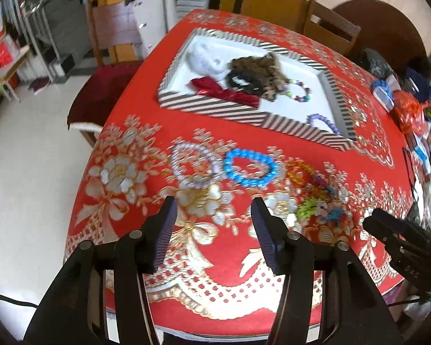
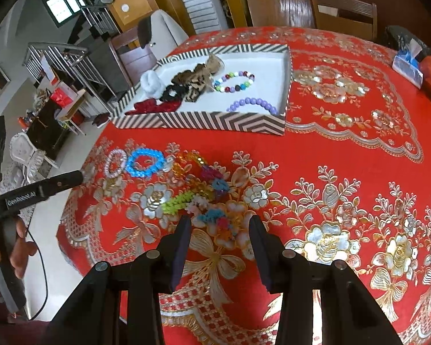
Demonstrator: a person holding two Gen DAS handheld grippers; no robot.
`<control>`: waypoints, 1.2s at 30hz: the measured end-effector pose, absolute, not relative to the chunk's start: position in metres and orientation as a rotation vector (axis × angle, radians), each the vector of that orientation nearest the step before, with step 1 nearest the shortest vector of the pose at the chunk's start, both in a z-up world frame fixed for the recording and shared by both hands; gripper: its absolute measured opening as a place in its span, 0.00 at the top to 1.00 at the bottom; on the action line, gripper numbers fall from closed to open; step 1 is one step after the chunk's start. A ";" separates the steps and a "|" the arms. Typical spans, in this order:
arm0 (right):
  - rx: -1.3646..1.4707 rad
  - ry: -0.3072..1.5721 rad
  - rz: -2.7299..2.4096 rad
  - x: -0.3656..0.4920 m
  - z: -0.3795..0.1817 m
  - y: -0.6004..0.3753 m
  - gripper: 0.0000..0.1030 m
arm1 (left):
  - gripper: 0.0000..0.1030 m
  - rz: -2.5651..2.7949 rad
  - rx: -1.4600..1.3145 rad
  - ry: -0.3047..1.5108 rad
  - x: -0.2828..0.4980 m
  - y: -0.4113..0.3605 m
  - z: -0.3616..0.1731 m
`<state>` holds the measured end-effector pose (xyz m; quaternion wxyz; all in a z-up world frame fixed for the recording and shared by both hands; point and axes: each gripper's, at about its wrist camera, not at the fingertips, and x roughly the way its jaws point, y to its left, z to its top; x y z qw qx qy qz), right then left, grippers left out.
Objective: Organize jewelry
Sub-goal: 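Grasp the blue beaded bracelet with the left gripper while the right grasps the amber bead bracelet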
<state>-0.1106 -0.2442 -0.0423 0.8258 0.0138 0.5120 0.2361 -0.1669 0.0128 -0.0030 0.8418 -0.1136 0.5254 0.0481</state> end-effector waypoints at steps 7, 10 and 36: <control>0.022 1.100 0.491 -0.090 -0.051 -0.240 0.61 | 0.48 0.122 -0.309 1.153 -0.160 0.034 -0.017; -0.008 1.093 0.516 -0.075 -0.052 -0.226 0.61 | 0.48 0.115 -0.322 1.167 -0.153 0.036 -0.023; -0.233 1.105 0.569 -0.021 -0.083 -0.177 0.89 | 0.48 -0.033 -0.147 1.251 -0.069 -0.003 -0.048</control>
